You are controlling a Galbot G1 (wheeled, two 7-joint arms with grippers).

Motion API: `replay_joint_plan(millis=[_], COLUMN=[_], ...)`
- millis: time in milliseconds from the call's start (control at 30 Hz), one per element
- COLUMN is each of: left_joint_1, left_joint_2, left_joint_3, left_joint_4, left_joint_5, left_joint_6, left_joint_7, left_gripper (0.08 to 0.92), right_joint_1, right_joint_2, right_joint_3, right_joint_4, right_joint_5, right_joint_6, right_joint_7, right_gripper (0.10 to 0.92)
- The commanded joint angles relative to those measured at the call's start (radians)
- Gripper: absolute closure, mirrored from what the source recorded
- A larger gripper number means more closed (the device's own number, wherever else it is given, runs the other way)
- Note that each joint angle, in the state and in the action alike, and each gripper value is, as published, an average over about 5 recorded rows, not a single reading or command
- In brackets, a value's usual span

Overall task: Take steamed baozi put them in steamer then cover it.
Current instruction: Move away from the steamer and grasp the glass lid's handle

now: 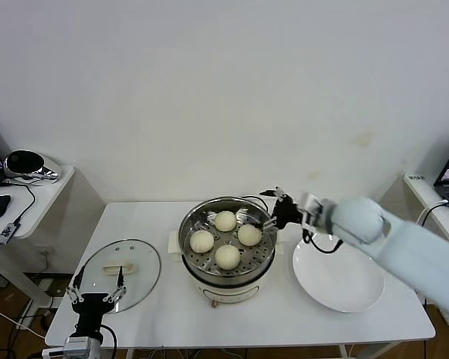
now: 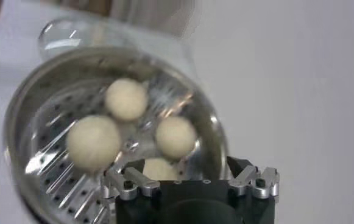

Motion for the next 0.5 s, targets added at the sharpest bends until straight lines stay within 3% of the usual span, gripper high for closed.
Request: replay_joint_plan(millis=[33, 267, 500], left_joint_1=[-0.001, -0.019, -0.046], left_joint_2=[-0.009, -0.024, 0.006], left_joint_3=[0.017, 0.02, -0.044], left_joint_4=[0.007, 0.073, 0.193], left_joint_5=[0.06, 0.32, 0.734], left_joint_6=[-0.043, -0.11, -0.102], left_joint_7=[-0.003, -0.055, -0.109], left_gripper=[0.177, 0.177, 0.177], right_joint_1=[-0.806, -0.9, -0.991], right_joint_2=[0.305, 0.599, 0.73], right_joint_3=[0.851, 1.094, 1.264], right_joint_4=[0.045, 0.045, 0.114], right_joint_5=[-0.261, -0.326, -0.322], right_joint_6=[0.45, 0.546, 0.489], right_joint_7=[0.168, 0.114, 0.116], right_gripper=[0.203, 0.203, 0.203])
